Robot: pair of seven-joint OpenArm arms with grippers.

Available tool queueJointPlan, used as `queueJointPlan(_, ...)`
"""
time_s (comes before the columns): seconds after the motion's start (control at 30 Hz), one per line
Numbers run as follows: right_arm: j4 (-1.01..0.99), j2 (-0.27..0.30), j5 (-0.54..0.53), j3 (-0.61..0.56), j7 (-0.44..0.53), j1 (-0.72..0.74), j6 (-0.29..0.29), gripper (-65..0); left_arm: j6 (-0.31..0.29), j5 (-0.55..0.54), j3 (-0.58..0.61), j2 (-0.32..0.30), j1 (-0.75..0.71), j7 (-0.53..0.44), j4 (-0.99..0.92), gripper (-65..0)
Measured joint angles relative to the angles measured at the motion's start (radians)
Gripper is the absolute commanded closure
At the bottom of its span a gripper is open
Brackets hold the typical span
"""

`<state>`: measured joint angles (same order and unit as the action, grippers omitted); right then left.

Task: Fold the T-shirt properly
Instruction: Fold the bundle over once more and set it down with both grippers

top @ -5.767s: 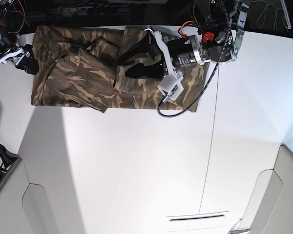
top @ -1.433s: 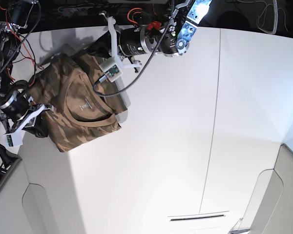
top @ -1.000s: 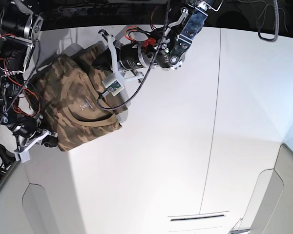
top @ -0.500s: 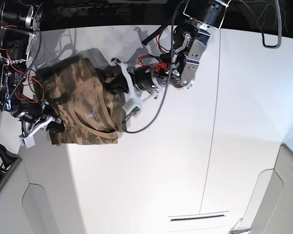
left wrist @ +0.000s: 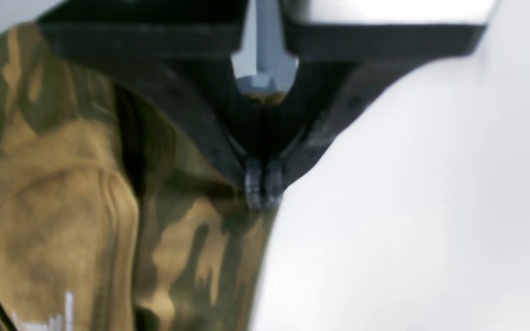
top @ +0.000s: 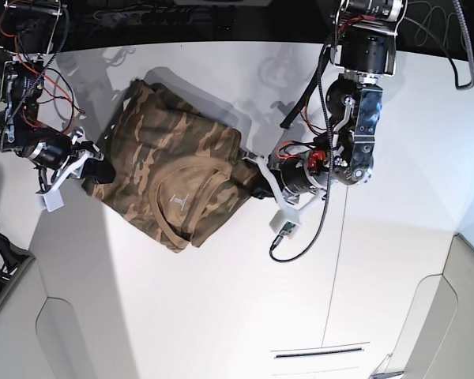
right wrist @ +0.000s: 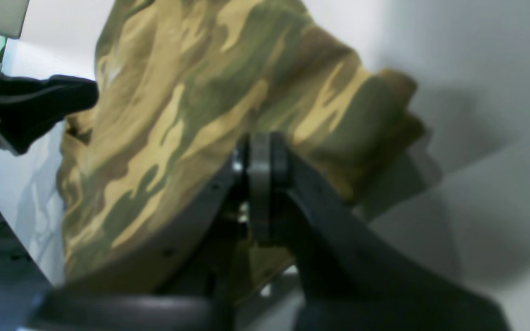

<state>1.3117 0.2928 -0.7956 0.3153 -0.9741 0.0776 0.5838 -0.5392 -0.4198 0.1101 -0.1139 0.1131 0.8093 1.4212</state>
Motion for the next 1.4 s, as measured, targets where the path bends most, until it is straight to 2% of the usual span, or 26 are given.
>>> queueJointPlan(0.2,0.0,0.0,0.007,0.05,0.024,0.0,0.0,0.0,-0.003,-0.096,-0.005,-0.058,-0.076,0.003,0.175,0.0)
queueJointPlan(0.27,0.0,0.0,0.031,0.065,0.066,0.0,0.0,0.0,-0.003,-0.106,-0.004,-0.058,-0.123,0.007,0.24,0.0)
queueJointPlan(0.37,0.0,0.0,0.127,0.071,0.134,0.007,-0.001,0.0,-0.013,-0.13,0.002,-0.05,-0.203,0.021,0.325,0.0)
queueJointPlan(0.43,0.0,0.0,0.167,0.071,0.151,0.016,0.0,0.0,-0.024,-0.151,-0.001,-0.05,-0.249,0.023,0.367,0.0)
queueJointPlan(0.5,0.0,-0.002,0.176,0.071,0.169,0.023,0.0,0.0,-0.039,-0.184,-0.002,-0.051,-0.285,0.019,0.38,0.0)
queueJointPlan(0.67,0.0,-0.002,0.182,0.056,0.196,0.037,0.0,0.0,-0.048,-0.173,0.003,-0.048,-0.36,0.02,0.373,0.0)
queueJointPlan(0.87,-0.003,-0.007,0.195,-0.06,0.199,0.045,0.0,0.0,-0.049,-0.218,0.002,-0.043,-0.332,-0.024,0.273,0.0)
queueJointPlan(1.07,-0.003,-0.014,0.232,-0.133,0.199,0.044,0.0,0.0,-0.049,-0.217,0.002,0.021,-0.298,-0.024,0.15,0.0)
queueJointPlan(1.17,-0.003,-0.036,0.23,-0.135,0.161,0.042,-0.001,0.0,-0.049,-0.204,0.004,0.037,-0.243,-0.024,0.106,0.0)
queueJointPlan(1.4,-0.002,-0.05,0.079,-0.134,0.116,-0.039,-0.003,0.0,-0.04,-0.09,0.002,0.031,-0.113,-0.023,0.034,0.0)
